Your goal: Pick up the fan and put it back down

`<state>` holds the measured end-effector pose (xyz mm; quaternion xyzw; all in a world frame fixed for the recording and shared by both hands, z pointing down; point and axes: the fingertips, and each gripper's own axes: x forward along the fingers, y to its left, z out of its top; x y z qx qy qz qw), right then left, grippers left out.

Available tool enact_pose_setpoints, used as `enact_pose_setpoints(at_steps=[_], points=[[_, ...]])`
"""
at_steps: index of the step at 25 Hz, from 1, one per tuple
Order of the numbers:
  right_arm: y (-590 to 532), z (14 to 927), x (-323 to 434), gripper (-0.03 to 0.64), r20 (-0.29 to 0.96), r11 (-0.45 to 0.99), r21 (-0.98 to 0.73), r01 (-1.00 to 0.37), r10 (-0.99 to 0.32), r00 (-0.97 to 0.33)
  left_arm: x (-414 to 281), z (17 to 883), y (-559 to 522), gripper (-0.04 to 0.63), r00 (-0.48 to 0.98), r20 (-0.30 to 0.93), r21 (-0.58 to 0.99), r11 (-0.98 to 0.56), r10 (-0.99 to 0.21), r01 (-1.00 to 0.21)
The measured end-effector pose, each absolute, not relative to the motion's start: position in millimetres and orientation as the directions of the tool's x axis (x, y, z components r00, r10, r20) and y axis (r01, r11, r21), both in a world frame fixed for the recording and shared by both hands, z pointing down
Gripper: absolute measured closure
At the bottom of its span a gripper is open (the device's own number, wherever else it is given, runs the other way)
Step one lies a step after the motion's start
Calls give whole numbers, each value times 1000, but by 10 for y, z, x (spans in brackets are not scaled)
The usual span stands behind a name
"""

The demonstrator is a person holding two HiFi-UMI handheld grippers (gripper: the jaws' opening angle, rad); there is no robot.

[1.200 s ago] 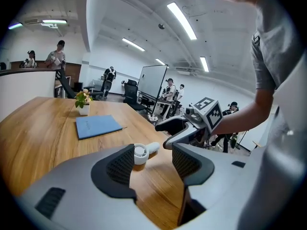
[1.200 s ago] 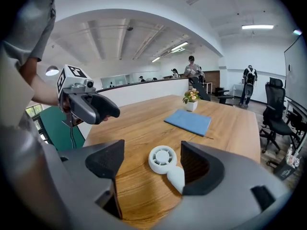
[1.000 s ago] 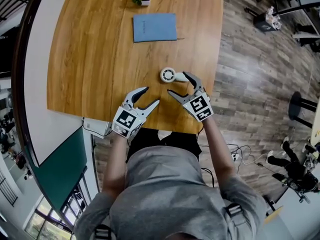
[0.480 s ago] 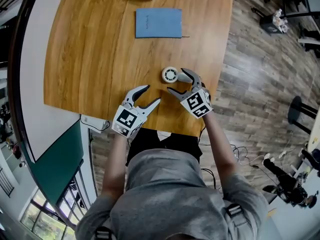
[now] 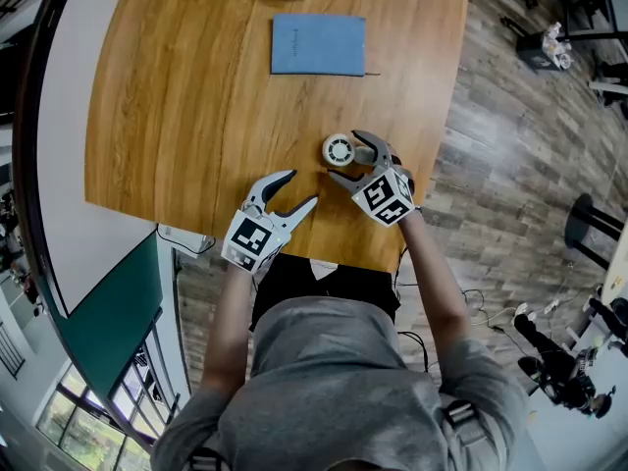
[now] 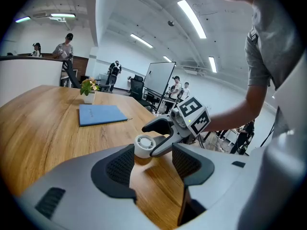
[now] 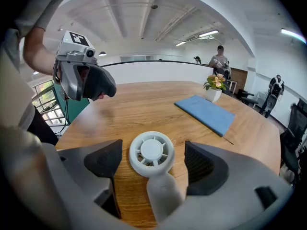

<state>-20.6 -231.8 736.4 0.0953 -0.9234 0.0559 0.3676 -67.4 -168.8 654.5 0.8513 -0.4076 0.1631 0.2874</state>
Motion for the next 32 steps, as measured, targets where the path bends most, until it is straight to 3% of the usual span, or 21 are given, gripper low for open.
enact_pose_setpoints(at_steps=[21, 32], points=[[-2293, 7716, -380, 209, 781, 999, 11, -47, -38, -624, -725, 6647, -1783, 345, 613, 497, 373, -486, -614, -790], [-2272, 7771, -367, 235, 766, 995, -44, -87, -22, -642, -762, 6659, -1754, 345, 607, 503, 361, -489, -615, -794]])
